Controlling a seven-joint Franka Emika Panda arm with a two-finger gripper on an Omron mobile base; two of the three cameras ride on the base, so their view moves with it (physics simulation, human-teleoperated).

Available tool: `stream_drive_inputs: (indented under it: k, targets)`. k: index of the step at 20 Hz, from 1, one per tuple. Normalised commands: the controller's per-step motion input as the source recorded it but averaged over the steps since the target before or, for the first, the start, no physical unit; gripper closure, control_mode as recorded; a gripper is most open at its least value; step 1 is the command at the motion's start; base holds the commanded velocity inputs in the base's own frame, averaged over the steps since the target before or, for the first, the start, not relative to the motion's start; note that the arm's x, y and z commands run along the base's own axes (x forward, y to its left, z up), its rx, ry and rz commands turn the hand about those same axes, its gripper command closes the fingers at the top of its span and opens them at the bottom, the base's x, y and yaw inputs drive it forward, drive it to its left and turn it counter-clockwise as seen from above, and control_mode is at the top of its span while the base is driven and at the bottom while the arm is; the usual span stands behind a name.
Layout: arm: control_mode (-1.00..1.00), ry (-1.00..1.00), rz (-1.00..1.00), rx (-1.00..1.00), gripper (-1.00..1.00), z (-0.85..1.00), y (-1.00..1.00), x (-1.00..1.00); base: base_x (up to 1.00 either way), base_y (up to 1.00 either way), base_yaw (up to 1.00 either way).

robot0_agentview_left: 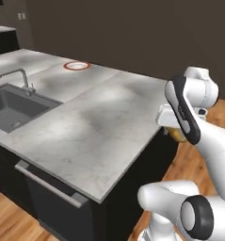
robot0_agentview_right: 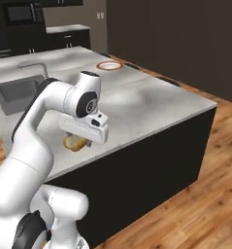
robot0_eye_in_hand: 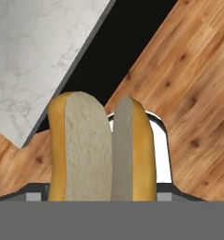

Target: Move the hot dog bun to the plate on the dining table and place the condiment next to that plate. Then navigate to the fridge and take the sausage and place it on the plate as well.

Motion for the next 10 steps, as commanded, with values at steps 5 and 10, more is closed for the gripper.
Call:
stream_drive_inputs:
  k: [5,10]
  targets:
    - [1.00,0.00,0.00,0.00,1.00,0.00,0.00,0.00,-0.50,-1.00,0.09]
    - [1.00,0.00,0.00,0.00,1.00,0.00,0.00,0.00,-0.28,-1.00,0.01]
